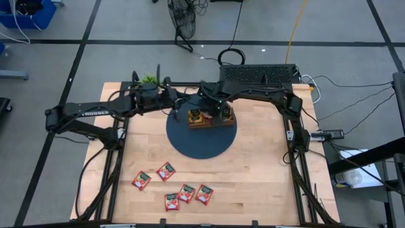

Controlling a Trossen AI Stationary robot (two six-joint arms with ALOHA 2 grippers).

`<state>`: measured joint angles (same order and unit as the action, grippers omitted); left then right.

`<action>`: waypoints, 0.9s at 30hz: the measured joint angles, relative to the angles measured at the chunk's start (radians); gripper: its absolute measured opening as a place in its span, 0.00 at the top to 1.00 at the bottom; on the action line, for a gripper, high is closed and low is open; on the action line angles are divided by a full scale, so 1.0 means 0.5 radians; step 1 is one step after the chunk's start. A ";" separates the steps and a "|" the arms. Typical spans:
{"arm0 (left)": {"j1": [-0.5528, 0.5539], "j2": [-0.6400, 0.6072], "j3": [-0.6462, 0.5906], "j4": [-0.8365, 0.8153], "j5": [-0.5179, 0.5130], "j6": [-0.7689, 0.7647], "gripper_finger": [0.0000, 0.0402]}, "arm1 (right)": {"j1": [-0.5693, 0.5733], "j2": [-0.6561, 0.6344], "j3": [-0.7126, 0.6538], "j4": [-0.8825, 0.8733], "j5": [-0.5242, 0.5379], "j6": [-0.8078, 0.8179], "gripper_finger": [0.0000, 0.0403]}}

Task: Pick & Place Tea
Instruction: Put the red tea bag into the middle section of the wooden organizer

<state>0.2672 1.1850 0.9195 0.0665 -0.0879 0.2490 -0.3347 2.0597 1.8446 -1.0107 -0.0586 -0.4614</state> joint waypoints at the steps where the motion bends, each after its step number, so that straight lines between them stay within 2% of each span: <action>1: 0.001 -0.018 0.001 -0.002 -0.007 -0.003 0.90 | 0.001 0.002 -0.024 -0.002 0.004 -0.005 1.00; 7: 0.003 -0.085 0.002 -0.027 -0.020 -0.044 0.90 | 0.002 0.004 -0.135 -0.005 0.028 0.012 1.00; 18: 0.002 -0.095 0.003 -0.043 -0.020 -0.053 0.90 | 0.027 -0.015 -0.159 0.040 0.323 0.061 1.00; 27: 0.002 -0.095 0.003 -0.078 -0.020 -0.074 0.90 | 0.083 -0.014 -0.159 0.303 0.327 0.012 1.00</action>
<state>0.2680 1.1374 0.9211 0.0273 -0.0981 0.2118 -0.2931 2.0525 1.7649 -0.8594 0.1047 -0.4556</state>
